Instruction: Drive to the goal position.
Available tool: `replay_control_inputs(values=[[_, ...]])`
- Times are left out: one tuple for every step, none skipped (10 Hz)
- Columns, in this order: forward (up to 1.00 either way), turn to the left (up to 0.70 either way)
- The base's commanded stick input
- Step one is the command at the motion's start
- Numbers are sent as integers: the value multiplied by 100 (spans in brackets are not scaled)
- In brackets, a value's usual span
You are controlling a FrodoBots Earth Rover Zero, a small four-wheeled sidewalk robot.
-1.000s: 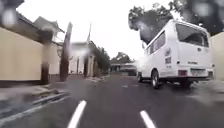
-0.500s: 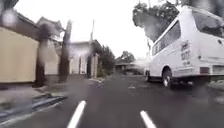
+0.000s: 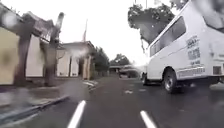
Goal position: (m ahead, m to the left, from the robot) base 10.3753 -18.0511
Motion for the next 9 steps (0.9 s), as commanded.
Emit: replay_control_inputs(values=[[100,-40],[100,-40],[100,-38],[100,-34],[100,3],[100,1],[100,9],[100,1],[100,0]])
